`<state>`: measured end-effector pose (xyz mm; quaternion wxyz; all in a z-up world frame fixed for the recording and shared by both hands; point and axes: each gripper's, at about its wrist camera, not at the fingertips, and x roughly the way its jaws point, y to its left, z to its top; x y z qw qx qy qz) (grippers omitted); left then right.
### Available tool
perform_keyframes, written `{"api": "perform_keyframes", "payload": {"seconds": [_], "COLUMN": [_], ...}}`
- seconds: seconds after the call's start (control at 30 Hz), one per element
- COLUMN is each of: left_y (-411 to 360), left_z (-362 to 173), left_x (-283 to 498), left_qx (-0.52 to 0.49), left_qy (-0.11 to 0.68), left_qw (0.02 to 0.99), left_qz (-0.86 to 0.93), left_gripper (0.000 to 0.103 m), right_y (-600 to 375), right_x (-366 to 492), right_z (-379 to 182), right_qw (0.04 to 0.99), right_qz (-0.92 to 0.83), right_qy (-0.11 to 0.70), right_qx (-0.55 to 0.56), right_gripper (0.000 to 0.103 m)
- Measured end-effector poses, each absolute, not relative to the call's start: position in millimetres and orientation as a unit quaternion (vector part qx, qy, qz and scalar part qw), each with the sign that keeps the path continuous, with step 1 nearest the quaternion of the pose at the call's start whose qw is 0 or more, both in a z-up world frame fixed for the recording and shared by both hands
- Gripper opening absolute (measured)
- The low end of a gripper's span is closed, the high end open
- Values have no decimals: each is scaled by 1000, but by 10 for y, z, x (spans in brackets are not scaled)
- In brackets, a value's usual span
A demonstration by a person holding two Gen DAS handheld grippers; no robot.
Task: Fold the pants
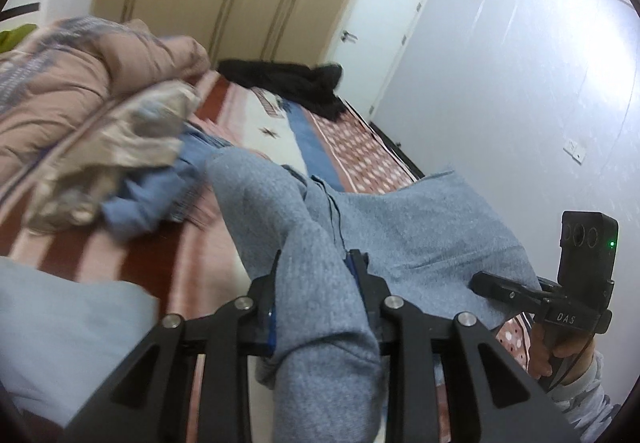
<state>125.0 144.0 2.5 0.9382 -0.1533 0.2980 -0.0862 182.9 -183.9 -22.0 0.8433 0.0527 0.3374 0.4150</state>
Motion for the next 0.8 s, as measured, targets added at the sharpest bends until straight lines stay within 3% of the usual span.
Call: {"api": "perform_keyframes", "payload": {"seconds": [0.43, 0.8], "left_y": [3014, 4098], "left_z": [201, -119], "left_x": [599, 398], "left_qx": [-161, -168], "left_qy": [255, 262], "left_qw": [953, 948], "left_qz": [-5, 63], "left_gripper": [24, 24], "right_y": [-25, 1208], "right_x": [1528, 1244], "right_z": [15, -361], "right_qw": [811, 767], "right_qz": [471, 523], "right_qy": [346, 367], "right_qx": [-15, -65], "right_gripper": [31, 31]}}
